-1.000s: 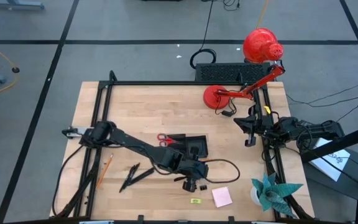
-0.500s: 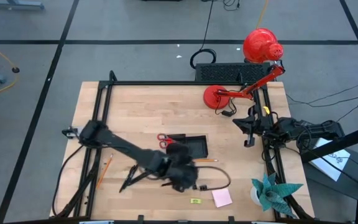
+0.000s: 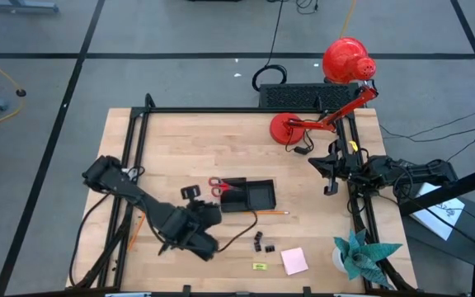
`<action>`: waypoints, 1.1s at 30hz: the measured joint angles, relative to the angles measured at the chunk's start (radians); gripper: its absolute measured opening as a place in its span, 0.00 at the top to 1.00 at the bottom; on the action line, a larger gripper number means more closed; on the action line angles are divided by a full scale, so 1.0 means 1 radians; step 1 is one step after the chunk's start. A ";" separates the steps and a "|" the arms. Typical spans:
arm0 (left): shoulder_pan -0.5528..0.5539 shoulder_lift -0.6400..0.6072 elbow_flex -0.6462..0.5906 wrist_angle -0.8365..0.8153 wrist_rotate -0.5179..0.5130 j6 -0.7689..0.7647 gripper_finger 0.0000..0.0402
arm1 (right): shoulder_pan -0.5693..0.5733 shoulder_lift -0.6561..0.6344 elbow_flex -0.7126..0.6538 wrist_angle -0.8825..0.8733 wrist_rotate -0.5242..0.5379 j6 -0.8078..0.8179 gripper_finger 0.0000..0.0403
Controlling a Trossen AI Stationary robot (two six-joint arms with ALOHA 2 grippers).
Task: Pick and place office supplies into organizer
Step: Put the pen into the top left compartment of the desk organizer
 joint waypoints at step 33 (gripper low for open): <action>0.004 -0.294 -0.895 0.851 0.407 -0.153 0.49 | 0.000 0.001 0.000 0.000 0.004 0.018 0.99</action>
